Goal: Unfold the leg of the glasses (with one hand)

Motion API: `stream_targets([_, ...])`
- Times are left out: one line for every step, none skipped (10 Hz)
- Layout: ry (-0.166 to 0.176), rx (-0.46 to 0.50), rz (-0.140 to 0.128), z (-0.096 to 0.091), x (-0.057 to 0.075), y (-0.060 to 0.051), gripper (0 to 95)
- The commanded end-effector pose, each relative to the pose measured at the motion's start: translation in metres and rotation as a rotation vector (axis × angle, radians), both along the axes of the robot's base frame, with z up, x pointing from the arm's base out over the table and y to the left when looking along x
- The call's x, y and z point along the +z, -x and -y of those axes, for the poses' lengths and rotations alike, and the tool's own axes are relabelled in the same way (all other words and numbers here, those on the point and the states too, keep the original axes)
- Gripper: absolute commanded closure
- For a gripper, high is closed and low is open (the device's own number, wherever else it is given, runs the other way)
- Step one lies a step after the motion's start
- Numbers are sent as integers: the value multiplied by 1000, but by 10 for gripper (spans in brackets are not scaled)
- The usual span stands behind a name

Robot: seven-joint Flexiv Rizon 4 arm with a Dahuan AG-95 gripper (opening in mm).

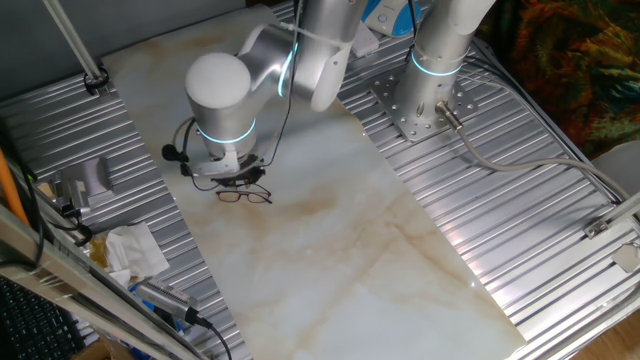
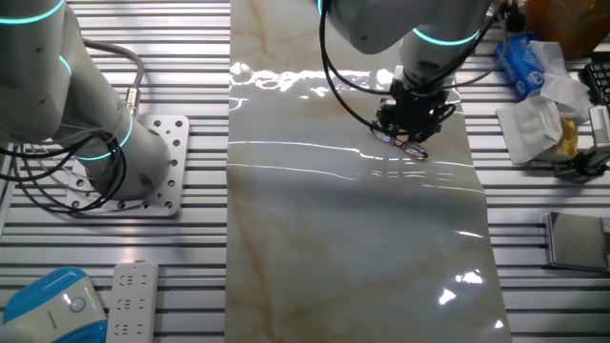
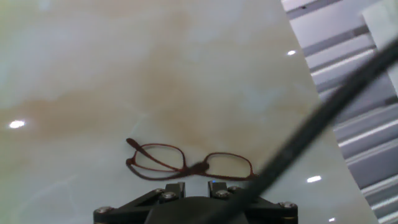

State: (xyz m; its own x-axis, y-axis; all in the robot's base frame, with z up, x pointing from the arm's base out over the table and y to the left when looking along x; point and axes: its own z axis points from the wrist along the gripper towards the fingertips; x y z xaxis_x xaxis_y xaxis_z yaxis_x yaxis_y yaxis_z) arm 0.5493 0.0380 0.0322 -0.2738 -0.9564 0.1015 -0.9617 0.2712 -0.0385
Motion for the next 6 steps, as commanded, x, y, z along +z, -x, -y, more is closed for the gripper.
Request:
stream_targets([8, 57, 13, 1, -1, 4, 760])
stream_targets([9, 81, 18, 1, -1, 5, 760])
stream_targets([12, 103, 20, 1, -1, 5, 760])
stream_targets([14, 124, 26, 1, -1, 5, 760])
stream_targets([14, 146, 31, 1, -2, 5, 760])
stream_targets([13, 161, 37, 1, -1, 5, 760])
